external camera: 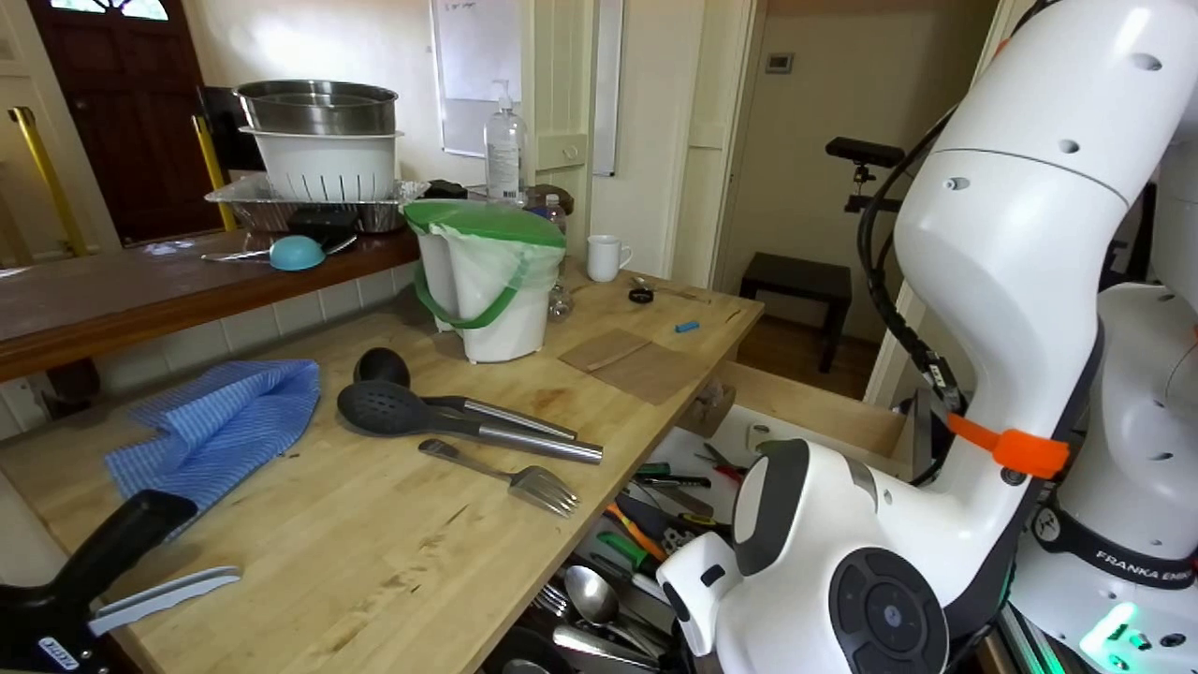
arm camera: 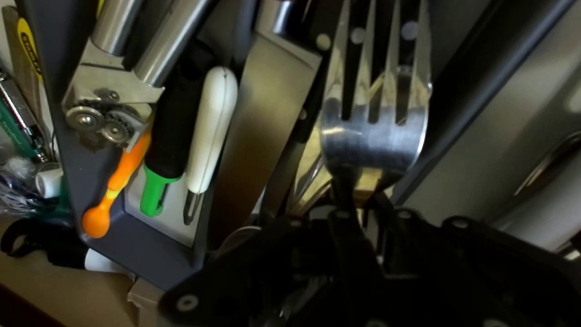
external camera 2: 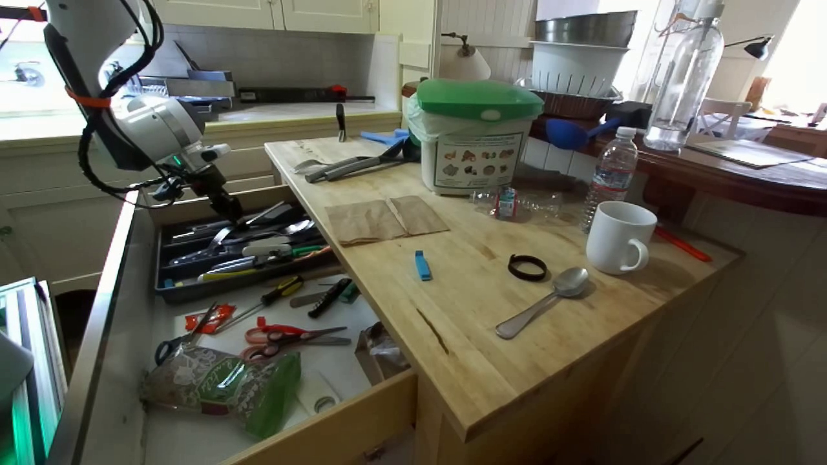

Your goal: Place one silver fork in the open drawer.

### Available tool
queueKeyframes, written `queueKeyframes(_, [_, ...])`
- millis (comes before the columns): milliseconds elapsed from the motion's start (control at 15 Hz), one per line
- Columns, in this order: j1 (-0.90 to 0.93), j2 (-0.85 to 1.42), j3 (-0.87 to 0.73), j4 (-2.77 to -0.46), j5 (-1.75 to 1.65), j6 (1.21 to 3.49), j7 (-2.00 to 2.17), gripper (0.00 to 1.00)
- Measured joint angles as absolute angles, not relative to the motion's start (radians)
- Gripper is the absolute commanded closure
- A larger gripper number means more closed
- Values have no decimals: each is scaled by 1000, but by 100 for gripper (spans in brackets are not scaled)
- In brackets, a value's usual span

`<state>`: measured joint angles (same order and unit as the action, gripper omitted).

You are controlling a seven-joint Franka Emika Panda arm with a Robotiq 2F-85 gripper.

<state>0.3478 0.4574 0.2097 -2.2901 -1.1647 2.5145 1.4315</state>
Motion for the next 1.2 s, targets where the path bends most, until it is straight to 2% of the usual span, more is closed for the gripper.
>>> queueKeyframes(267, [334, 455, 208, -2288, -1147, 2551, 1430, 97])
queueKeyframes(1200, [99, 425, 170, -2437, -1087, 3063, 1515, 97])
